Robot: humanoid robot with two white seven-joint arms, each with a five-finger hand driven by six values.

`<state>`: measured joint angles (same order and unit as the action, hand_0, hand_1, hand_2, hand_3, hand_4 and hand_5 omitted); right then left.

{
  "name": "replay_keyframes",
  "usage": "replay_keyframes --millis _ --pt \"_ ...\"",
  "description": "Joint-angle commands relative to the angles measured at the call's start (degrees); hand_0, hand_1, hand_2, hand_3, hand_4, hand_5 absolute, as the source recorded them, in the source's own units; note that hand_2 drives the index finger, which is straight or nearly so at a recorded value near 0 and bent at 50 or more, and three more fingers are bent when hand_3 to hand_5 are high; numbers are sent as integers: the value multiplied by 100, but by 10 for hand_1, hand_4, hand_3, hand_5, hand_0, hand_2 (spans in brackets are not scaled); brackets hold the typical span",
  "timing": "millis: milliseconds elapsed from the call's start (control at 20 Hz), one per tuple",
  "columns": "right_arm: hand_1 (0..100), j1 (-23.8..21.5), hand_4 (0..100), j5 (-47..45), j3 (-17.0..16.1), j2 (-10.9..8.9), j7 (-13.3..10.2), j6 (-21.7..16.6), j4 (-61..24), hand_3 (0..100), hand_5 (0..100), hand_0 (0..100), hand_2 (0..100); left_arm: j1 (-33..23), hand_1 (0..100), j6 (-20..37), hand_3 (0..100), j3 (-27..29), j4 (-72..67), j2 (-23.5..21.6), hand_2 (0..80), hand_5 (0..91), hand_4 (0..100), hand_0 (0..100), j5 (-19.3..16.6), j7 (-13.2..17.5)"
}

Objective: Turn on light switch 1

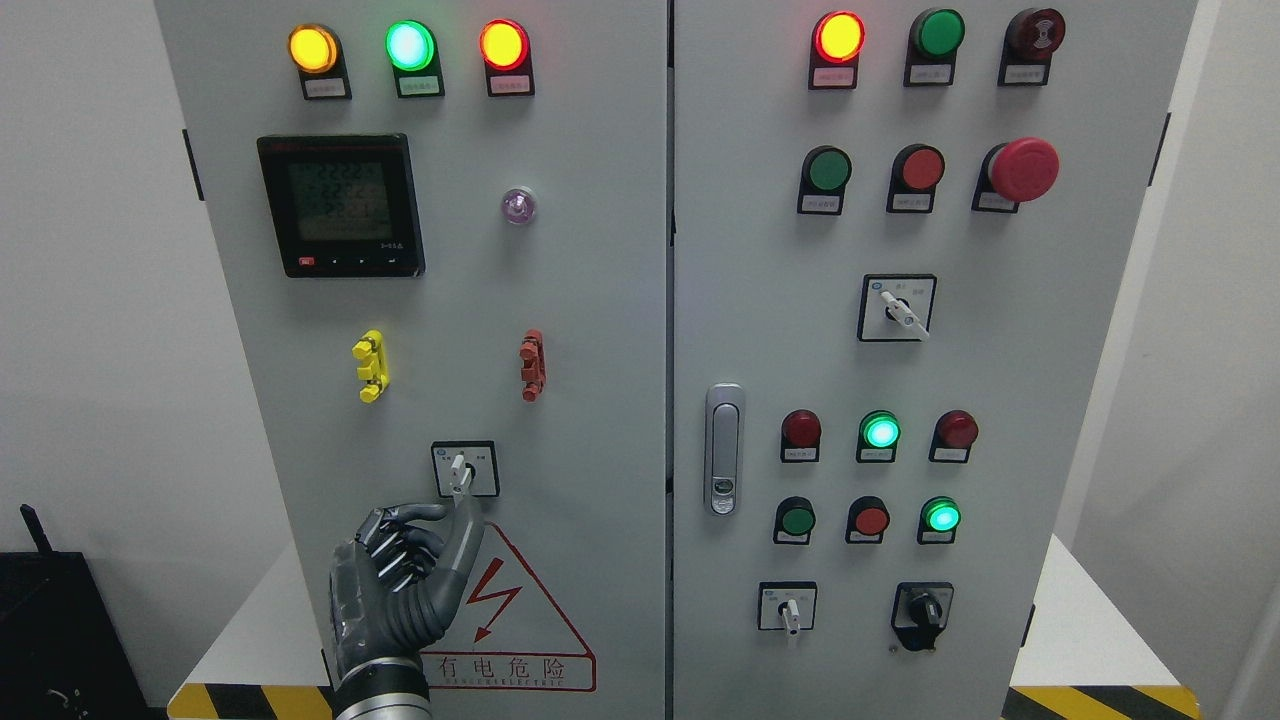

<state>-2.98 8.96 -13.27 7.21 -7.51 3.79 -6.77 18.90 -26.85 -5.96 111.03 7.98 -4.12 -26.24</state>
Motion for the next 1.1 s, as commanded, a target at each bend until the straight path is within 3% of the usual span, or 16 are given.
replay_keyframes --millis 0,1050 --pt "0 -1 0 0 0 0 4 -1 0 0 0 502 0 87 707 -13 839 16 -81 19 533 855 921 132 -1 -4" --pt "0 -1 0 0 0 0 4 -1 0 0 0 502 0 245 703 -180 852 -28 -169 37 544 855 921 154 -1 -83"
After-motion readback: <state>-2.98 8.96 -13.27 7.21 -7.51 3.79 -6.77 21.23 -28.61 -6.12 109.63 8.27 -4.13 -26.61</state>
